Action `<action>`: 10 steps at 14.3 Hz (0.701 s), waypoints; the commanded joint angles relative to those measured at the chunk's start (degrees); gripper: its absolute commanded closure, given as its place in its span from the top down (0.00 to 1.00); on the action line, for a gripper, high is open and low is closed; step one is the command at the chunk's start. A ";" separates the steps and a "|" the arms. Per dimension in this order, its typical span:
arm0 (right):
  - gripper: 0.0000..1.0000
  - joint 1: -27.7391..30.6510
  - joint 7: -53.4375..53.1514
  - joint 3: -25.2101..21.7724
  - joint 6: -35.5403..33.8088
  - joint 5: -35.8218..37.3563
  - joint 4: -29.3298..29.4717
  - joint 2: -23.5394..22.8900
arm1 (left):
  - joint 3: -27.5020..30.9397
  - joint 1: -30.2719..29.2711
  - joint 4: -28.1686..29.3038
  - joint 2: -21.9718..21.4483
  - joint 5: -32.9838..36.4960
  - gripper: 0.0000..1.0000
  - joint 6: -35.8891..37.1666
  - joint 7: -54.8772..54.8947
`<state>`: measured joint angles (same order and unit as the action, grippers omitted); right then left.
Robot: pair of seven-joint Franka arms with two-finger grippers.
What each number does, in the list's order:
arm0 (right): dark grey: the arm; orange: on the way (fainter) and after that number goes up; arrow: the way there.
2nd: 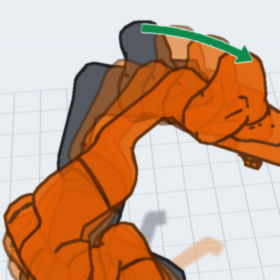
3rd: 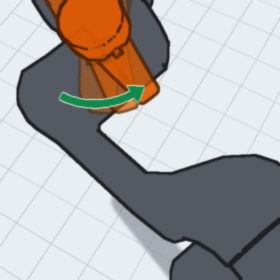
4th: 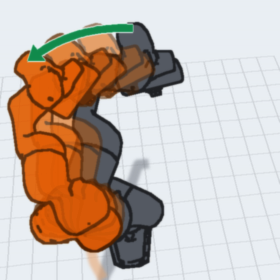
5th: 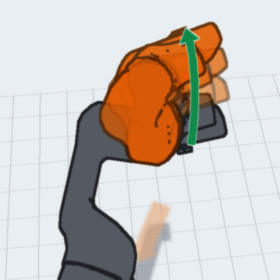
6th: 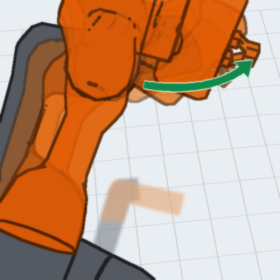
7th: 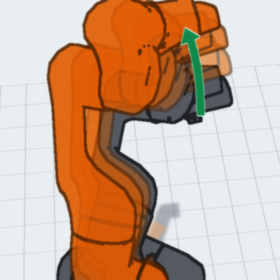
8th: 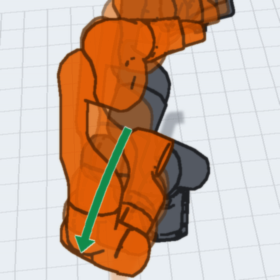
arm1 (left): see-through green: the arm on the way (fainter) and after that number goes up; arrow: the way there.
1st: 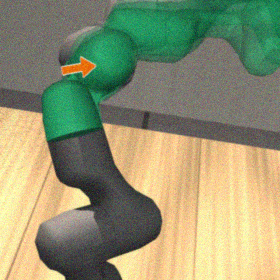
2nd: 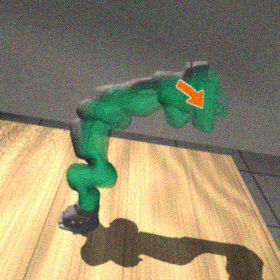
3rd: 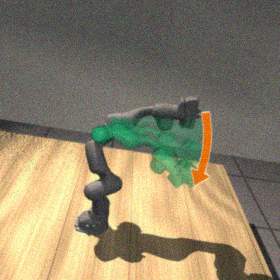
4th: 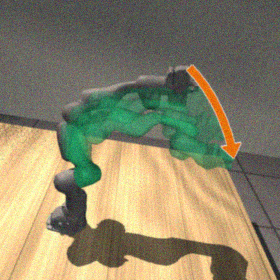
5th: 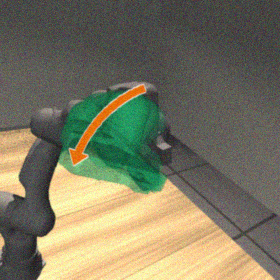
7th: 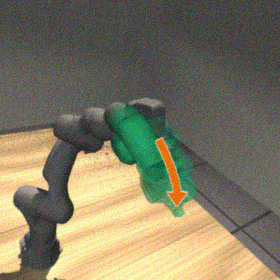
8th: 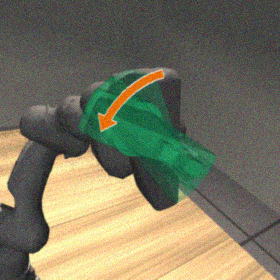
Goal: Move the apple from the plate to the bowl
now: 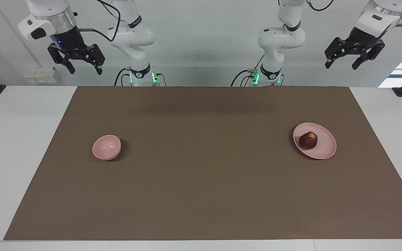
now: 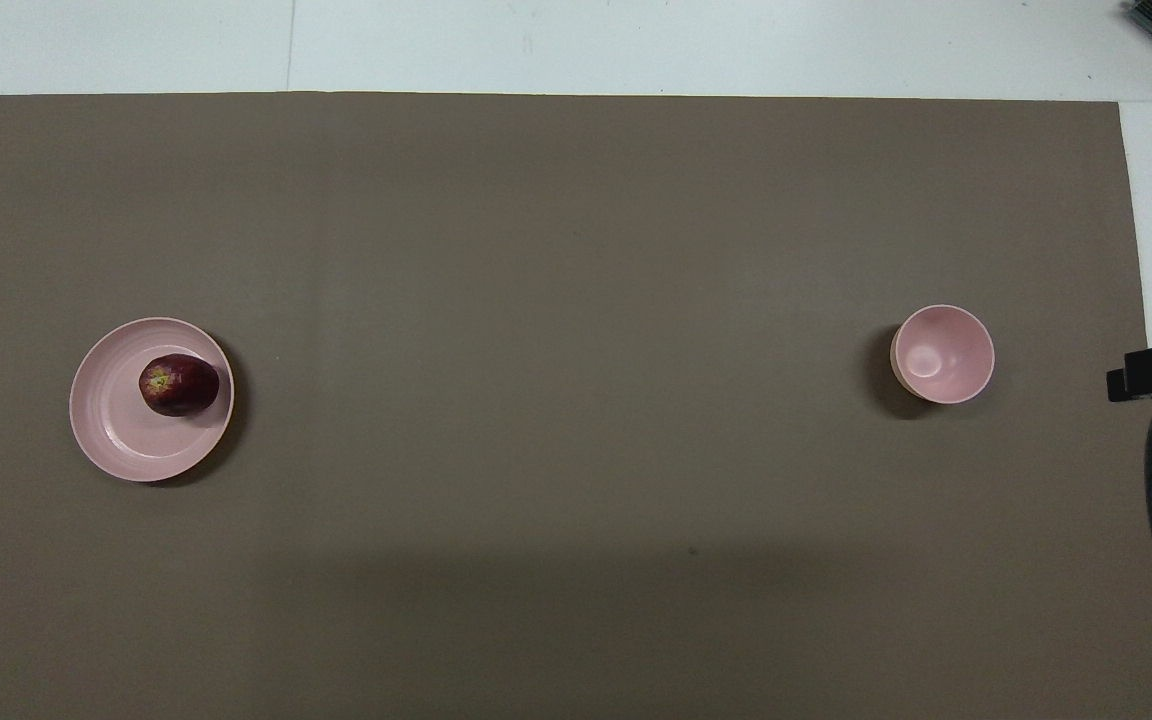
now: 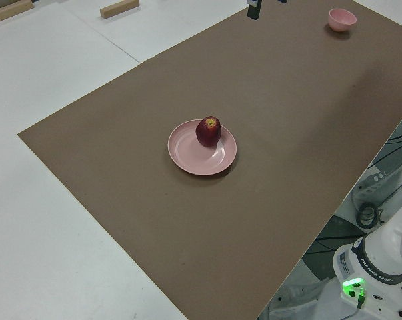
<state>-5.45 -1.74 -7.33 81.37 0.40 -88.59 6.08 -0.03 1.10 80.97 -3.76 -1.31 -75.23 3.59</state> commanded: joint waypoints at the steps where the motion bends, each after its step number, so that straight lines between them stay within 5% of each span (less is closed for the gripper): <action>1: 1.00 1.06 4.27 0.30 -0.78 0.13 0.53 -0.19 | -0.06 -0.05 2.70 -1.68 0.69 1.00 -3.95 0.36; 10: 1.00 0.88 4.56 0.30 0.01 1.97 -0.35 0.25 | -0.06 -0.49 14.12 -5.73 0.87 1.00 -12.48 0.71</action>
<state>-5.37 0.98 -7.33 81.37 1.09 -88.63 6.08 0.09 1.05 89.76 -7.22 -1.27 -84.04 3.61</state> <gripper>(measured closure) 0.000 0.000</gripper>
